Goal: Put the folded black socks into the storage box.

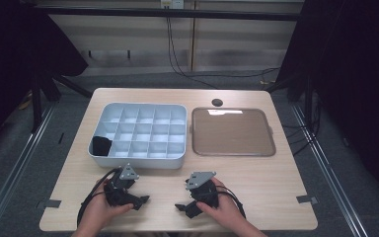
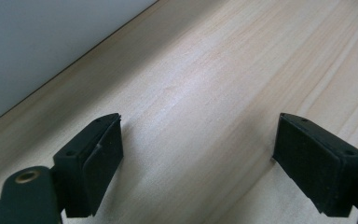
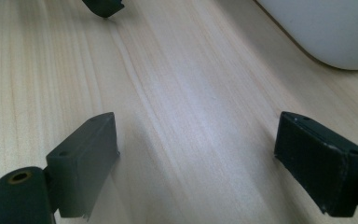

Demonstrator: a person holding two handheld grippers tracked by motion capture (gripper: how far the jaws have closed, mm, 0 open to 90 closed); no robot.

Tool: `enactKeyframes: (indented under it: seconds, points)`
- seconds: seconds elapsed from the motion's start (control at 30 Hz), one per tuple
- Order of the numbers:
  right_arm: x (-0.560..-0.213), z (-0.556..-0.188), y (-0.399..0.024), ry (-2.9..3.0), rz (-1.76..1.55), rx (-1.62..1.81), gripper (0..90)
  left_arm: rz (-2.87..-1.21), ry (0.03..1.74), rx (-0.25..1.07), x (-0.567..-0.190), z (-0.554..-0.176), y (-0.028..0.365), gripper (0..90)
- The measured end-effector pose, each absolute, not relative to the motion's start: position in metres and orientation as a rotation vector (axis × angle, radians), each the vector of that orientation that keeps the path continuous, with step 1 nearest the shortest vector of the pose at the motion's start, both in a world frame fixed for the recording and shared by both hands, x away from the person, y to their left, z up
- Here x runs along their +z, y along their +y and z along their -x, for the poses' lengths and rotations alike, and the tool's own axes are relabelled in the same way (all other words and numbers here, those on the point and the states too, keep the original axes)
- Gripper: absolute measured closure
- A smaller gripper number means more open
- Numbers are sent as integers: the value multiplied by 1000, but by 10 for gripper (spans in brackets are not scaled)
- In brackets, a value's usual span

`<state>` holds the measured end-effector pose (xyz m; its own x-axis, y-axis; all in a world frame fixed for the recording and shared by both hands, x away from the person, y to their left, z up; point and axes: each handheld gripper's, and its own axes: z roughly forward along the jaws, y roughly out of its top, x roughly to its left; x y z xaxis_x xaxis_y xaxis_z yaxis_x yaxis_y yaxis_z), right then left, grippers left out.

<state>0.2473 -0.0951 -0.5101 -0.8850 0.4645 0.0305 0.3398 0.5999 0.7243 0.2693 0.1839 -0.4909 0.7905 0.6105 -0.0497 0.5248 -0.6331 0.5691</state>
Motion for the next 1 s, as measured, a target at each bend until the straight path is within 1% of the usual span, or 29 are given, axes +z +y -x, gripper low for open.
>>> enactKeyframes:
  seconds: [0.2, 0.87, 1.0]
  points:
    - [-510, -247, -95, 2663, -674, 1154, 127, -2389, 831, 226, -493, -266, 184, 143]
    - [-510, -247, -95, 2663, -673, 1154, 127, -2323, 787, 261, -504, -266, 187, 3]
    - [-510, -247, -95, 2664, -670, 1155, 127, -2306, 772, 268, -505, -267, 188, 0]
